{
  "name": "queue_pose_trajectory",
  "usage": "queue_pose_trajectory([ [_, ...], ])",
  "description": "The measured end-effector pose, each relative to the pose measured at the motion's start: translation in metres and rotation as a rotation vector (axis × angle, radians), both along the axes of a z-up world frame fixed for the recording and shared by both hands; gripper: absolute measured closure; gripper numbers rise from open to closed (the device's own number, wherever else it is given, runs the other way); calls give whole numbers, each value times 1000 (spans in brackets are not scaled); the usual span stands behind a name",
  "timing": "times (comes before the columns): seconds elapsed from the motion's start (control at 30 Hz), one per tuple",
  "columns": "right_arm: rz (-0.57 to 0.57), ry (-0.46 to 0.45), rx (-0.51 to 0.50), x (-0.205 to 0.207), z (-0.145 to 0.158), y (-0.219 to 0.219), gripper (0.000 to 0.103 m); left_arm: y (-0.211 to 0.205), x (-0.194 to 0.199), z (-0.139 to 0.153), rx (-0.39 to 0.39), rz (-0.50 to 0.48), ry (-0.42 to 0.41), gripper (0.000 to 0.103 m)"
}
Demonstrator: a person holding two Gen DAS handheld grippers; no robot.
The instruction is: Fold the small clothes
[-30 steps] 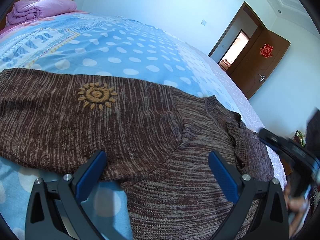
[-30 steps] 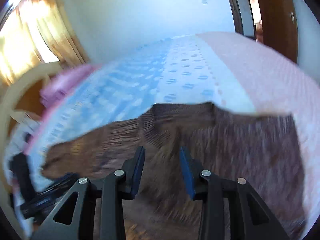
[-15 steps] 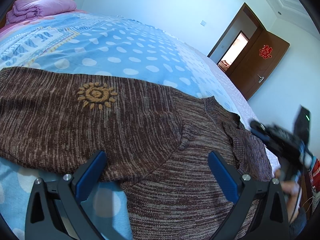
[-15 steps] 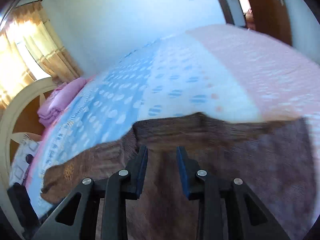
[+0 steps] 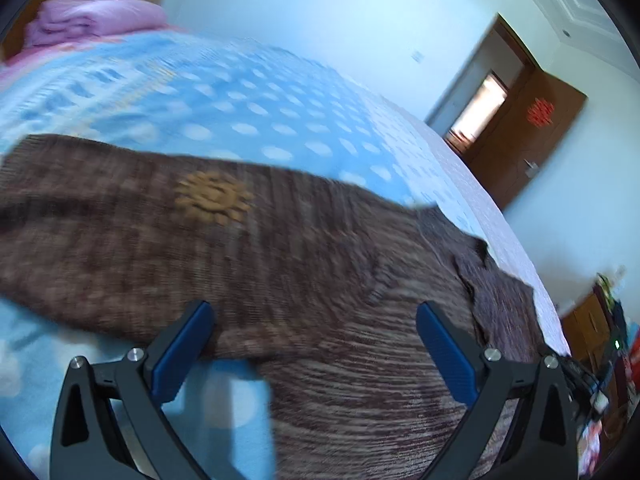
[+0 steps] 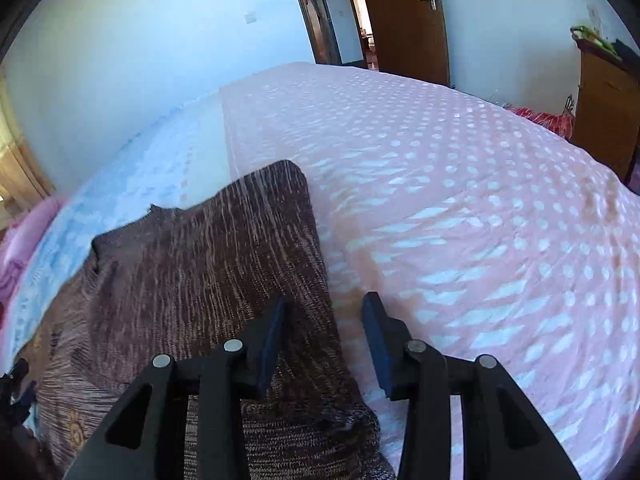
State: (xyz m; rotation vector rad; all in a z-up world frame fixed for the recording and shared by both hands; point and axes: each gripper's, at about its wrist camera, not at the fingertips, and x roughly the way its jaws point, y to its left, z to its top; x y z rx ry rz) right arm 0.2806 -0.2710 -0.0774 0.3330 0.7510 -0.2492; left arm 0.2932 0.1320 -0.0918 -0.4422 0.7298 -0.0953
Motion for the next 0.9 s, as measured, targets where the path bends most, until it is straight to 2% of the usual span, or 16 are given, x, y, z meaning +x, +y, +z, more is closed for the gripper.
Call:
queue_pose_trajectory([
  [0.07,-6,-15,-29,-1,3,5,62,12,-22,11,37,87,-45,0],
  [0.17,-25,-71,-81,-15,11,8,62,48,-56,19,9,229,-87,0],
  [0.23,-37,-132,-119,-32,18,4,62,73,-69,20,29,342,-65,0],
  [0.33,-46,-186,-169,-46,26,8,62,103,-71,15,85,443,15,0],
  [0.4,-33,-170,-176,-43,25,9,62,118,-69,9,56,499,53,1],
  [0.47,-30,-153,-165,-42,25,7,62,131,-66,1,-19,511,75,7],
  [0.5,-31,-149,-152,-40,24,5,62,134,-63,-1,-32,515,81,8],
  [0.6,-39,-146,-118,-42,22,-2,62,133,-56,-2,-10,532,61,14],
  [0.7,-42,-135,-103,-40,18,-4,62,137,-47,-7,-54,554,59,24],
  [0.8,-40,-130,-101,-39,16,-3,62,135,-41,-10,-83,549,50,45],
  [0.87,-40,-127,-99,-38,15,-3,62,135,-38,-13,-108,531,56,76],
  [0.9,-39,-124,-97,-38,15,-4,62,135,-37,-14,-123,521,58,86],
])
